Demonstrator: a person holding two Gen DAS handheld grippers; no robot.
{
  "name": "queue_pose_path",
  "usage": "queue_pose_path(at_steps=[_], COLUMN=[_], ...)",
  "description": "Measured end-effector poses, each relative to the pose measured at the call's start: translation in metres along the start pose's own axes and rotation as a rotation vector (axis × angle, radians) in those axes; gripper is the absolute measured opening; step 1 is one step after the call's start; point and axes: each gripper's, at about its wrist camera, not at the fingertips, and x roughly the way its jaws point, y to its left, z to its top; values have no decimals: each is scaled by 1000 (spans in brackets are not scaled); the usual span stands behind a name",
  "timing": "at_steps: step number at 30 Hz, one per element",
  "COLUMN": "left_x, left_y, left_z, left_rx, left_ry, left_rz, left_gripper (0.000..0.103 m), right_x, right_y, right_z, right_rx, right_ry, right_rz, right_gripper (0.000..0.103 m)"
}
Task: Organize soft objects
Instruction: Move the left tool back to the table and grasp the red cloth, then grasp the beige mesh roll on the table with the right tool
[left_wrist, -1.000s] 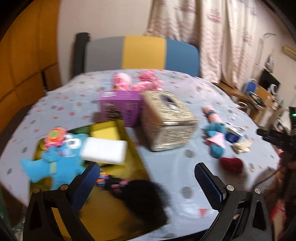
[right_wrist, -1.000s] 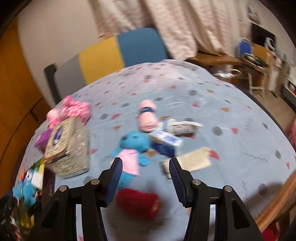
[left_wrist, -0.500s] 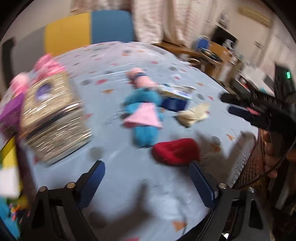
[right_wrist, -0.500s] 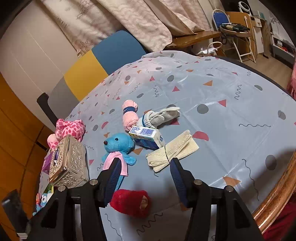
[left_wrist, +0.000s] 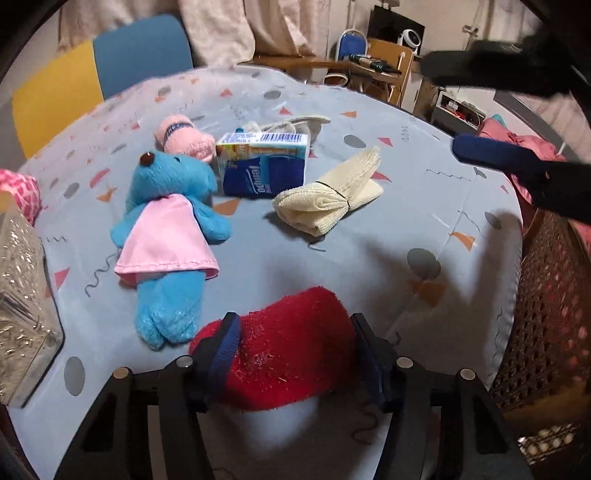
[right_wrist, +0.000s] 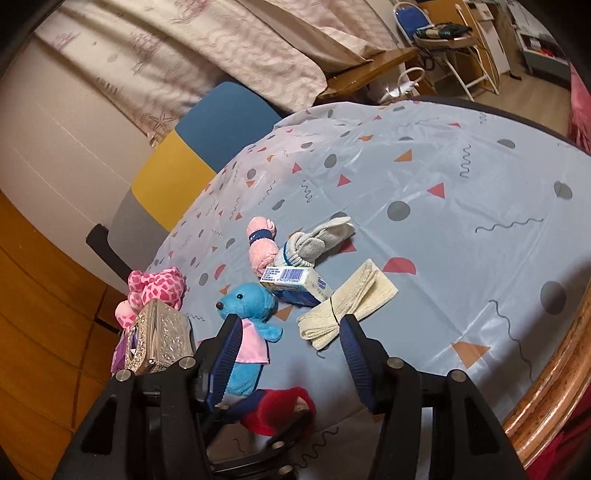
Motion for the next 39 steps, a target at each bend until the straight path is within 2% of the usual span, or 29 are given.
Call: queue_pose_path(at_steps=[1,2,4,7,13,15,17,25,30,33,36,39], left_x=[-3,-6,-17,-27,-52,-55,-56,-56,-57,-57,-59,-60], left_y=[-1,0,2,12,56,68,74,71,70,72,74,75], left_z=[-2,-3,-11,-30,-72,-82,-86,-92,-95,-96,-98,-99], left_rx=[3,1,-4,-41,-190,-239,-262,-219,-199,-211,-215,-226], left_ry=[-7,-11,-37,-57,-109,-128,-140,-183,-209,-217,-224,-228], left_rz=[1,6,41,64,177,186,163,172,173,155,143,130], left_gripper=[40,34,33,33,35,36,37,38,38,38,38,38], right_x=[0,0,1,2,8,12,15,25,37,43,55,70], right_y=[-1,-1,0,3,8,12,17,31,33,23,14,12], right_z=[0,0,0,-1,-3,-4,-6,-14,-17,-14,-5,3], right_rx=[3,3,-3,-19,-51,-78,-104,-177,-181,-89,9,55], right_ry=[1,1,9,15,54,74,94,161,240,260,263,260], right_rz=[1,1,-4,-14,-47,-59,-77,-133,-171,-243,-269,-289], right_gripper=[56,56,56,56,56,56,56,56,56,56,56,56])
